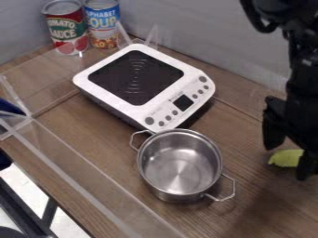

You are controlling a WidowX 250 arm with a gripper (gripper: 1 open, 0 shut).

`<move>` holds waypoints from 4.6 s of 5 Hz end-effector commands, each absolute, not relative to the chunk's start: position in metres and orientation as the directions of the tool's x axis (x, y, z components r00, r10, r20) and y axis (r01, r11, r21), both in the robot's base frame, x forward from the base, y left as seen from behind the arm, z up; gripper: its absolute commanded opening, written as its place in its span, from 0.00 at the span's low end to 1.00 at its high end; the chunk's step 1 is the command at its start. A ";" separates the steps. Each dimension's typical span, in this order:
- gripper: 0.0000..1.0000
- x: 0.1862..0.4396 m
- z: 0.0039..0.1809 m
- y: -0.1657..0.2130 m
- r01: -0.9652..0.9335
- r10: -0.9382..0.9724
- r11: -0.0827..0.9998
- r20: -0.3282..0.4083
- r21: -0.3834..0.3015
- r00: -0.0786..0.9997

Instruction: Put green spoon on the white and black stove top

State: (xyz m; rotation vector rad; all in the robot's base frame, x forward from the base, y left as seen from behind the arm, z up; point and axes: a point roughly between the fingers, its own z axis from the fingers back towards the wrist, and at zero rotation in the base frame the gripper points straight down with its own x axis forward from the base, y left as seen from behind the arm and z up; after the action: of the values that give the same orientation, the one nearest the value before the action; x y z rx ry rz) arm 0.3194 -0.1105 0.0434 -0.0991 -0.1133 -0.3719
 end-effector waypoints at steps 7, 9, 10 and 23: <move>1.00 0.347 0.051 -0.114 0.178 -0.170 0.979 0.082 -0.097 0.982; 1.00 0.367 0.054 -0.114 0.164 -0.162 0.982 0.031 -0.088 0.986; 1.00 0.377 0.056 -0.114 0.159 -0.160 0.984 -0.006 -0.077 0.987; 1.00 0.377 0.077 -0.071 -0.002 -0.009 0.998 -0.162 -0.068 0.987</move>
State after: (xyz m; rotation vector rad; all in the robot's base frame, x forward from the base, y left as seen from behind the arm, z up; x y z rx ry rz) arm 0.3645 -0.0744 0.0352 -0.0489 0.2843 -0.0135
